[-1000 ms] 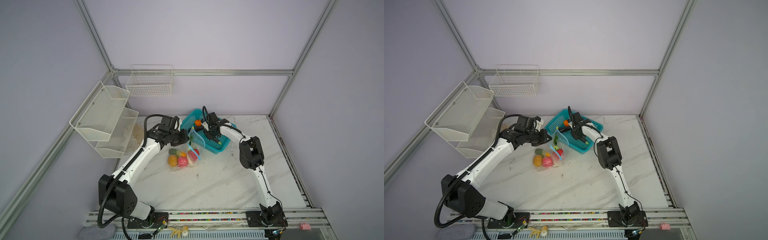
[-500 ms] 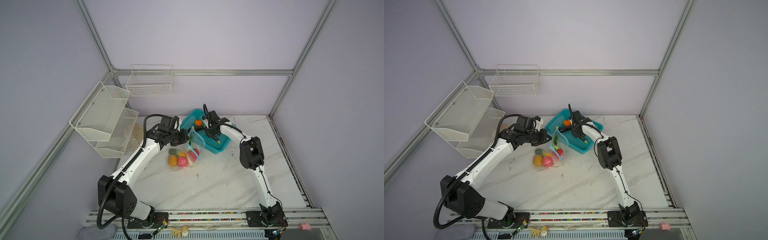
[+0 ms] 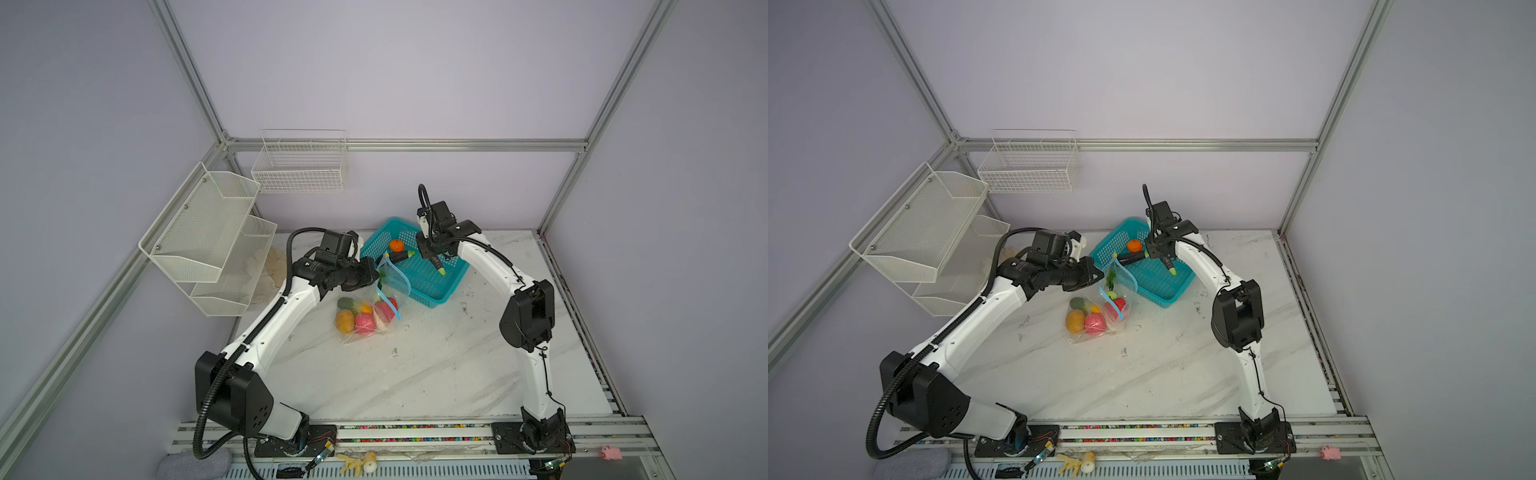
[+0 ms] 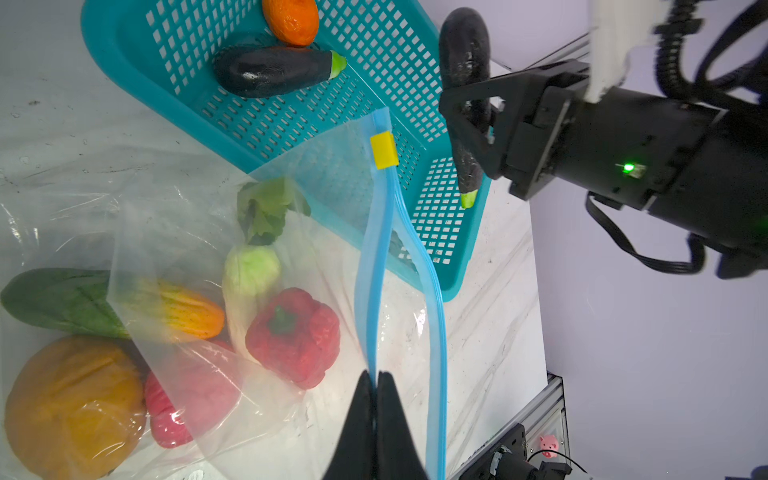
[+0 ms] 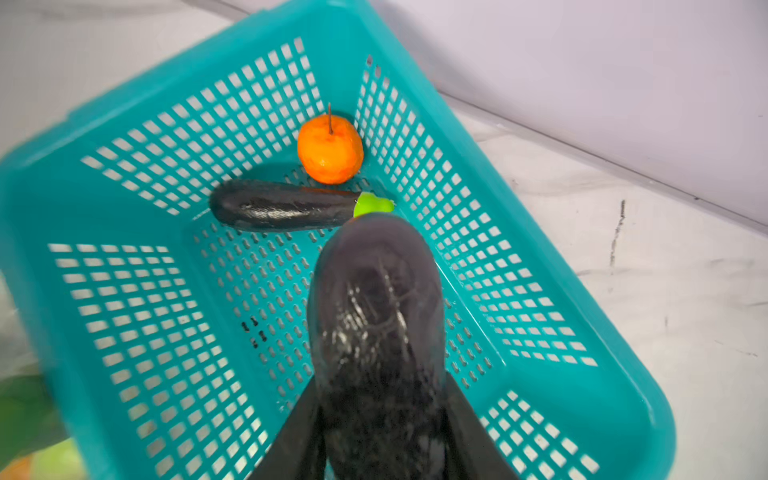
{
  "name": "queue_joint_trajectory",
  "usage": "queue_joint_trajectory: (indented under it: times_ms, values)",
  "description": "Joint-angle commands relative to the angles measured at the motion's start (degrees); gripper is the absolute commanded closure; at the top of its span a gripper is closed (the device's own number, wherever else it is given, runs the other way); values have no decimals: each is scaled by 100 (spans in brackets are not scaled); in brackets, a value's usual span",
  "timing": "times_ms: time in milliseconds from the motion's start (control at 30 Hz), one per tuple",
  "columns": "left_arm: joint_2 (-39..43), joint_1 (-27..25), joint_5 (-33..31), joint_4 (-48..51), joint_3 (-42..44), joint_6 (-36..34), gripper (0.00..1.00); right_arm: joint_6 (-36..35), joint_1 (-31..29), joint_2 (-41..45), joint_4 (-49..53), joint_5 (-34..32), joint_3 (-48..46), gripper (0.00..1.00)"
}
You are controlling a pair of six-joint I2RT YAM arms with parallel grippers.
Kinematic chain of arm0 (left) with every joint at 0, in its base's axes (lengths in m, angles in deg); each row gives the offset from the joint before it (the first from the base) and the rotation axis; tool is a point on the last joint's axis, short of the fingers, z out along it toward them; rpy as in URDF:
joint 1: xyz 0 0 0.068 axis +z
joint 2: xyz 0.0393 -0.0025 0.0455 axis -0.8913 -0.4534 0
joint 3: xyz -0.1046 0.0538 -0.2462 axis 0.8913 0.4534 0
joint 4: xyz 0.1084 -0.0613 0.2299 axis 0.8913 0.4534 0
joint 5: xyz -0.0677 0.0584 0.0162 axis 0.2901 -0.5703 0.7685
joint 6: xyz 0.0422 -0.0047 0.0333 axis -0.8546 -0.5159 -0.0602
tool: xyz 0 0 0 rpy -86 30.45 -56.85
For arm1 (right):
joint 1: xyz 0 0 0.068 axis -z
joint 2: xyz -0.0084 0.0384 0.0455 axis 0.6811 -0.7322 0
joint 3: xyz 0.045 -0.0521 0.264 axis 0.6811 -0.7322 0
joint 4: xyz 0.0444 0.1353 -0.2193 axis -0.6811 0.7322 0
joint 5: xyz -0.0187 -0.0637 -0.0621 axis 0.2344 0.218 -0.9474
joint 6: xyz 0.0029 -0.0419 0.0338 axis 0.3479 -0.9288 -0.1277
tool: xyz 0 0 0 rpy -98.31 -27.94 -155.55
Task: Place the food in the zip-top bag and seal the zipper
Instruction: 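Lift the black eggplant and carry it to the bag mouth with the right gripper, then lower the eggplant into the bag and open the right gripper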
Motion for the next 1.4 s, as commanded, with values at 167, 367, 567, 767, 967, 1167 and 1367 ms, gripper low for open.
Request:
queue_joint_trajectory:
  times_ms: [167,367,567,767,967,1167,1367]
  values:
    - [104,10,177,-259,-153,-8,100,821,-116,919,955,753,-468,61]
    - [106,18,218,-300,-139,-5,100,933,-456,1541,1015,1660,-782,61]
    - [82,12,257,-330,-197,-17,100,892,-859,1709,1112,2311,-906,61]
    - [58,10,271,-335,-230,-8,100,716,-1035,1691,1286,2548,-1027,61]
    - [64,10,274,-342,-253,10,100,657,-1084,1794,1288,2569,-1367,61]
    - [40,-25,289,-365,-258,45,100,643,-1090,1635,1239,2648,-1281,61]
    - [64,-42,286,-413,-189,92,100,590,-1124,1253,1380,2689,-874,61]
